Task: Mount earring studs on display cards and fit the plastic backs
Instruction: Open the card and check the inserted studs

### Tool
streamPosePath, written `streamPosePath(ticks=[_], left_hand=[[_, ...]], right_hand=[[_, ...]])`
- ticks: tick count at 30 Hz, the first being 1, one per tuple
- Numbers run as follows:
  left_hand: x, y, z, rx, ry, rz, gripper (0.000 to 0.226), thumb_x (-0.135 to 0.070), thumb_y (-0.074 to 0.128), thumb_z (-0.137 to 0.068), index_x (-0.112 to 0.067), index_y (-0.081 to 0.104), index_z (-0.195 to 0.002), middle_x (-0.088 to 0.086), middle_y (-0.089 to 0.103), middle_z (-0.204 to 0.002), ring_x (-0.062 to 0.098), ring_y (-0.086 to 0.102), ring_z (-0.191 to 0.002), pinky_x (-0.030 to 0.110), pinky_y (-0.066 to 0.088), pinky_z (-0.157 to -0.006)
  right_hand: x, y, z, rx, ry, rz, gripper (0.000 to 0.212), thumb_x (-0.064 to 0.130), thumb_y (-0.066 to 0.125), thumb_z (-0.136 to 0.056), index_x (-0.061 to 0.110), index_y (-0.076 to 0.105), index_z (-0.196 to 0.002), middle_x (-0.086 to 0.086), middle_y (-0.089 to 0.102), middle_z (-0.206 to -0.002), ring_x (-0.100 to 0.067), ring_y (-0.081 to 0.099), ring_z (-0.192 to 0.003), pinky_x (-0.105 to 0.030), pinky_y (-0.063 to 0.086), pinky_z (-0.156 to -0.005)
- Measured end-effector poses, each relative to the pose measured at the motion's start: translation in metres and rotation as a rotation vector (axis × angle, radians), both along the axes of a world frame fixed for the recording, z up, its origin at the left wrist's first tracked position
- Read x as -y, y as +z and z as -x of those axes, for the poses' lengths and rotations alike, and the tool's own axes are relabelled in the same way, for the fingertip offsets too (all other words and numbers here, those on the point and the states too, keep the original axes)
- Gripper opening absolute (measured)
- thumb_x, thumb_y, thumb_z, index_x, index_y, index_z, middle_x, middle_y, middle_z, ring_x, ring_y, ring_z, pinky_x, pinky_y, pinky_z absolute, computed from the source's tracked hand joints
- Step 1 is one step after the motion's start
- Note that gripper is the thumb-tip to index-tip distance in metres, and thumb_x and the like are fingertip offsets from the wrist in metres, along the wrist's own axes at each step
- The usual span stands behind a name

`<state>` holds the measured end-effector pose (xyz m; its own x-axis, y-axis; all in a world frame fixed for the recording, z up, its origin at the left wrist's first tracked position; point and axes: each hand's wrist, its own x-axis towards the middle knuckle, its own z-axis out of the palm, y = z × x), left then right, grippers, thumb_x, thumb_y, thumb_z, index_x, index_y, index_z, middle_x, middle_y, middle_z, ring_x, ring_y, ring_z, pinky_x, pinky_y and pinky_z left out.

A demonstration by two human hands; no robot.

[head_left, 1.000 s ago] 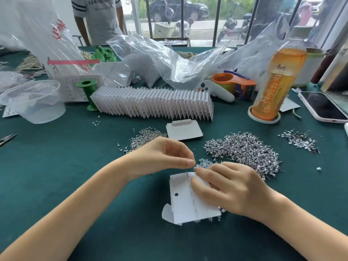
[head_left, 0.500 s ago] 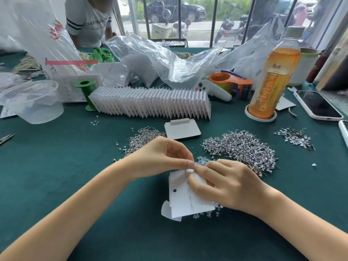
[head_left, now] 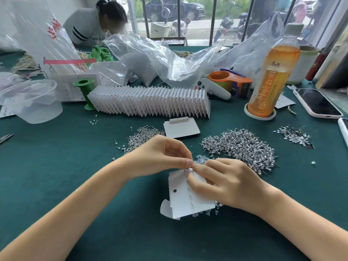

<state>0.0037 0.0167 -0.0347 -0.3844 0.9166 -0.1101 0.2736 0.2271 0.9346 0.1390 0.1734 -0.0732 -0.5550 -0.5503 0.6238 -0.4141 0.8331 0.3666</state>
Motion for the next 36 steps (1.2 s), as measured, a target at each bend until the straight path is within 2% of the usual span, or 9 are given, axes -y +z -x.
streamPosePath(ticks=[13, 18, 22, 26, 32, 36], left_hand=[[0.0013, -0.0024, 0.0008, -0.014, -0.054, -0.006, 0.005, -0.013, 0.07, -0.082, -0.01, 0.07, -0.086, 0.003, 0.071, -0.084, 0.009, 0.063, -0.078, 0.019, 0.05, -0.075], [0.0012, -0.0023, 0.0005, -0.026, -0.07, -0.008, 0.004, -0.013, 0.07, -0.082, -0.011, 0.07, -0.086, 0.0, 0.071, -0.082, 0.008, 0.062, -0.076, 0.017, 0.048, -0.073], [0.0014, -0.0019, -0.0002, -0.026, -0.067, -0.019, 0.006, -0.016, 0.07, -0.081, -0.012, 0.07, -0.085, -0.001, 0.071, -0.08, 0.006, 0.062, -0.073, 0.015, 0.047, -0.069], [0.002, -0.0027, -0.0005, -0.044, -0.067, -0.018, 0.003, -0.014, 0.071, -0.082, -0.013, 0.071, -0.084, -0.001, 0.071, -0.079, 0.005, 0.061, -0.071, 0.015, 0.047, -0.068], [0.003, -0.0016, -0.0009, -0.05, -0.08, -0.013, 0.007, -0.023, 0.071, -0.08, -0.017, 0.071, -0.084, -0.003, 0.069, -0.074, 0.004, 0.057, -0.065, 0.014, 0.043, -0.061], [0.0019, -0.0028, -0.002, -0.056, -0.077, -0.008, 0.003, -0.018, 0.07, -0.082, -0.016, 0.071, -0.084, -0.001, 0.069, -0.076, 0.004, 0.058, -0.067, 0.015, 0.044, -0.063]], right_hand=[[-0.0007, -0.0008, 0.0002, 0.016, 0.002, 0.004, 0.019, -0.002, 0.071, -0.077, 0.013, 0.072, -0.087, -0.004, 0.067, -0.073, -0.019, 0.057, -0.055, -0.031, 0.051, -0.05], [0.0004, -0.003, 0.0011, -0.02, -0.007, 0.006, 0.029, 0.0, 0.07, -0.079, 0.014, 0.054, -0.099, -0.002, 0.067, -0.073, -0.018, 0.057, -0.056, -0.029, 0.05, -0.05], [0.0008, -0.0028, 0.0009, -0.047, -0.014, 0.003, 0.023, 0.0, 0.071, -0.078, 0.014, 0.063, -0.094, -0.002, 0.068, -0.073, -0.018, 0.058, -0.055, -0.029, 0.049, -0.049], [0.0023, -0.0046, 0.0018, -0.057, -0.021, -0.009, 0.033, 0.002, 0.073, -0.076, 0.015, 0.054, -0.1, -0.001, 0.068, -0.072, -0.017, 0.057, -0.055, -0.028, 0.047, -0.048], [0.0003, -0.0047, 0.0017, -0.091, -0.027, -0.014, 0.032, -0.001, 0.069, -0.077, 0.015, 0.054, -0.1, -0.001, 0.066, -0.069, -0.018, 0.054, -0.052, -0.029, 0.045, -0.045], [0.0007, -0.0043, 0.0019, -0.094, -0.028, -0.015, 0.034, -0.002, 0.07, -0.076, 0.016, 0.054, -0.1, -0.001, 0.065, -0.068, -0.017, 0.053, -0.051, -0.029, 0.045, -0.045]])
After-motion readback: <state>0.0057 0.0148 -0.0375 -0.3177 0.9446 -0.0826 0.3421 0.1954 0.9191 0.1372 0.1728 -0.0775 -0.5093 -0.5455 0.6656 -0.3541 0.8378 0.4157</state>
